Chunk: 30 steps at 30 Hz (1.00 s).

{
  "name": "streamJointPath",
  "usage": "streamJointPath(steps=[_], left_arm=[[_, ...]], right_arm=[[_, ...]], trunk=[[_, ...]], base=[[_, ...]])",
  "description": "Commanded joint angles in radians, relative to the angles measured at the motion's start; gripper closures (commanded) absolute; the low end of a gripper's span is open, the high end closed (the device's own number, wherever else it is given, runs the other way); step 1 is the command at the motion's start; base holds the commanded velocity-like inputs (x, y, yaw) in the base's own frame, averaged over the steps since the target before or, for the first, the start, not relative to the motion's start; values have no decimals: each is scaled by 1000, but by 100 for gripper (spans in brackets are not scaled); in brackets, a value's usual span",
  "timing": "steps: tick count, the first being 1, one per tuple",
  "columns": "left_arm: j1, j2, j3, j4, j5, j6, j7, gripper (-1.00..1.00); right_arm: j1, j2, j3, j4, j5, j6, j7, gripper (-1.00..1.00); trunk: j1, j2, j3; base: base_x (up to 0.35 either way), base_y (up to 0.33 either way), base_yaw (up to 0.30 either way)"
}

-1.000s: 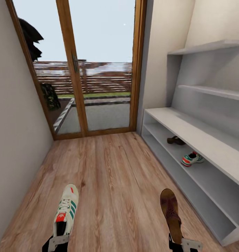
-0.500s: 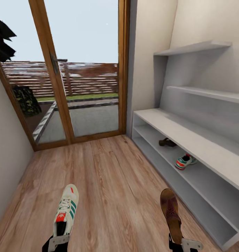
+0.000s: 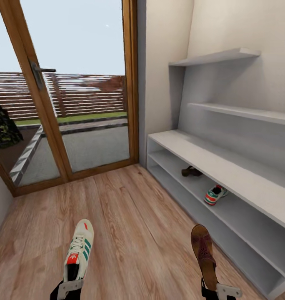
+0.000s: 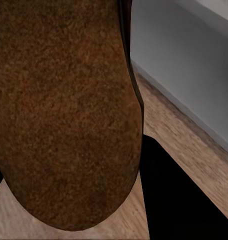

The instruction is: Pick up the two gym shoes and the two sandals from the corridor floor and place them onto the hallstand (shoe rack) in the corridor, making sure they are on the rack and not on the floor. Arrange them so the two gym shoes are next to each other and the two sandals are next to each other.

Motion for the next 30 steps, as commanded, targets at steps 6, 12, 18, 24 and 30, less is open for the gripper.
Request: streamJointPath(steps=[6,12,18,24,30], left_arm=[[-1,-1,9,0,-7,-4,-6,100],[-1,-1,9,0,-7,-4,-6,100],[-1,-1,9,0,-7,-4,-6,100],[-1,-1,8,0,-7,-5,-6,100],[-1,-1,8,0,-7,-5,-7,100]], right_arm=[[-1,0,-4,1,7,-2,-4,100],[-1,0,-4,1,7,-2,-4,100],[-1,0,-4,1,7,-2,-3,100],[-1,0,-4,1,7,-2,-4,100],[-1,0,-4,1,7,-2,-4,100]], trunk=[[0,0,-1],[0,0,-1],[0,0,-1],[0,0,-1],[0,0,-1]], base=[[282,213,-257],[282,213,-257],[231,236,-258],[7,297,-260],[-151,287,-260]])
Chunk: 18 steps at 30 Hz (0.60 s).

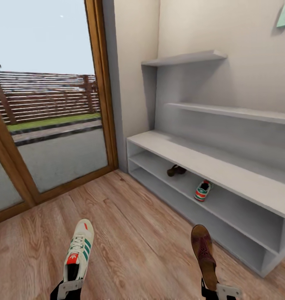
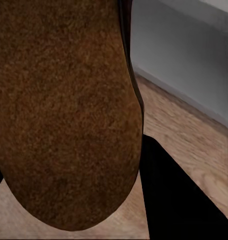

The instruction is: Pick up the two gym shoes and the two sandals from the corridor floor and place them onto the hallstand (shoe rack) in the corridor, making sure they are on the rack and not on the floor. Arrange them so the two gym shoes are next to each other and the two sandals are next to each other.

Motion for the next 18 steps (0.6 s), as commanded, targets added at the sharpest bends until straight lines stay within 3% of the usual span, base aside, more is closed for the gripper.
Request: streamJointPath(steps=[1,10,18], left_arm=[[-1,-1,9,1,-7,-4,-6,100],[-1,-1,7,1,-7,-4,-7,100],[-1,-1,7,1,-7,-4,-7,100]], right_arm=[[-1,0,-4,1,8,-3,-4,100],[-1,0,-4,1,8,-3,-4,100],[-1,0,-4,1,8,-3,-3,100]], trunk=[[-1,0,-1],[-1,0,-1],[-1,0,-1]], base=[[-146,286,-260],[-82,286,-261],[-40,50,-262]])
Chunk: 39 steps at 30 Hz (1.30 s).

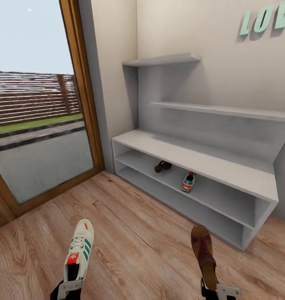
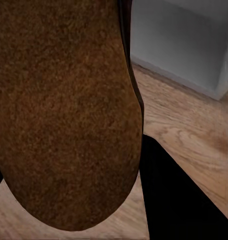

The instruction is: Pick up the two gym shoes and the two sandals from the corridor floor and place them onto the hallstand (shoe rack) in the corridor, making sure they are on the rack and not on the floor. Arrange them so the two gym shoes are next to each other and the two sandals are next to each other.

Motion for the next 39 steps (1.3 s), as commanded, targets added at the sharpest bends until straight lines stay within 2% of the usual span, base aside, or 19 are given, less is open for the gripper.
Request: streamJointPath(steps=[1,32,39], left_arm=[[-1,-1,8,0,-7,-4,-6,100],[-1,-1,9,0,-7,-4,-6,100],[-1,-1,9,0,-7,-4,-5,100]], right_arm=[[-1,0,-4,1,7,-2,-4,100],[-1,2,-4,3,7,-2,-5,100],[-1,2,-4,3,7,-2,-5,100]], trunk=[[0,0,-1],[0,0,-1],[0,0,-1]], base=[[-3,4,-262],[0,1,-263],[0,211,-263]])
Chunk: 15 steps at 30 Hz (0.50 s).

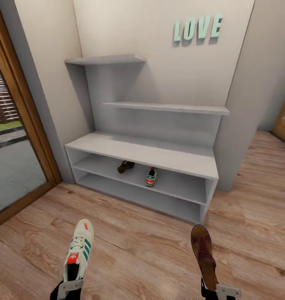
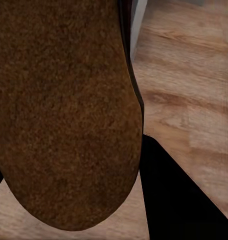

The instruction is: Pick up the two gym shoes and the two sandals from the corridor floor and place them onto the hallstand (shoe rack) in the corridor, making sure they are on the rack and not on the floor. Arrange them so the two gym shoes are next to each other and the two sandals are next to each other.

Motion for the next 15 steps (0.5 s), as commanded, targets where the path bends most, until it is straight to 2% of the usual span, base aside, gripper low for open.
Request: streamJointPath(steps=[1,5,15], left_arm=[[-1,-1,8,1,-7,-4,-6,100],[-1,-1,8,1,-7,-4,-7,100],[-1,-1,8,0,-7,-4,-7,100]], right_arm=[[-1,0,-4,1,8,-3,-4,100],[-1,0,-4,1,8,-3,-4,100],[-1,0,-4,1,8,-3,-4,100]], trunk=[[0,0,-1],[0,0,-1],[0,0,-1]], base=[[0,284,-263],[0,162,-263],[0,7,-264]])
